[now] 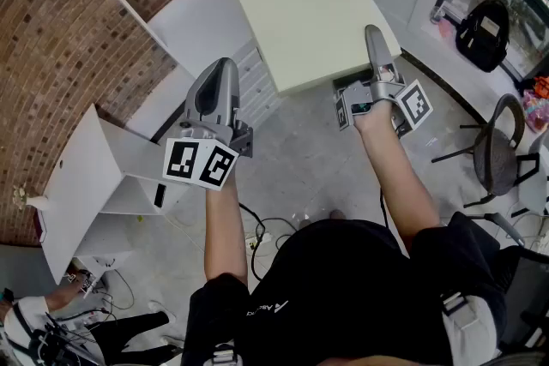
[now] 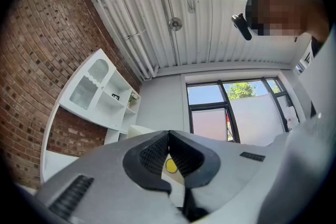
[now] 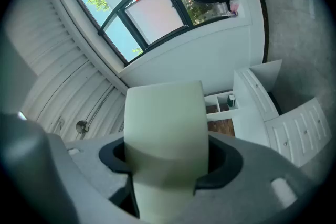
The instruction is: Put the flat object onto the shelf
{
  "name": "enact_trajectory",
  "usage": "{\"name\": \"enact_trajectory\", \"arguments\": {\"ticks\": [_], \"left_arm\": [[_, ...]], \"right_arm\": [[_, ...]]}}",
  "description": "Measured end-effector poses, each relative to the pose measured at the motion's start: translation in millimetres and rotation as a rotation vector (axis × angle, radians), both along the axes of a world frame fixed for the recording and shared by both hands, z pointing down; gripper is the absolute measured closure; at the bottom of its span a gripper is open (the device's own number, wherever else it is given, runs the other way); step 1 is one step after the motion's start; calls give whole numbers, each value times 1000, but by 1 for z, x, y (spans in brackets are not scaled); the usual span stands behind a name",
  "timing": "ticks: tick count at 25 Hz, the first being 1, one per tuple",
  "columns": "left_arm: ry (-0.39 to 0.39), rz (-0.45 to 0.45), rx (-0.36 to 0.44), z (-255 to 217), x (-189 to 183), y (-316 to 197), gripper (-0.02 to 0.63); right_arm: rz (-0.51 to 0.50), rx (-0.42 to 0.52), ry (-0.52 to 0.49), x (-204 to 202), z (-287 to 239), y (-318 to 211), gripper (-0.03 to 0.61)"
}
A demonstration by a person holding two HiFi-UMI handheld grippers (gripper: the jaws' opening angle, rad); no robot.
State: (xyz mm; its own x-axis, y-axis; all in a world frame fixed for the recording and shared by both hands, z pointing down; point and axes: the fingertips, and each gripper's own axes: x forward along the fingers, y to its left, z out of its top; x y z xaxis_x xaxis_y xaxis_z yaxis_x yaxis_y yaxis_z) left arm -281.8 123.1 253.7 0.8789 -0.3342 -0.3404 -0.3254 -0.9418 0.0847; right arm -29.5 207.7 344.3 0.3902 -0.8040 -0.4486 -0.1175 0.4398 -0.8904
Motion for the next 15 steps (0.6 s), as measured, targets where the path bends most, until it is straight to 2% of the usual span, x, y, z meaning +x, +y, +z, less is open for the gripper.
{"name": "enact_trajectory", "arguments": {"ticks": [8, 15], "left_arm": [[1, 2, -12, 4, 5, 0, 615], [-2, 5, -17, 6, 12, 7, 615]], "right_arm": [[-1, -13, 29, 1, -2, -1, 285], [-2, 5, -8, 9, 2, 5, 282]]}}
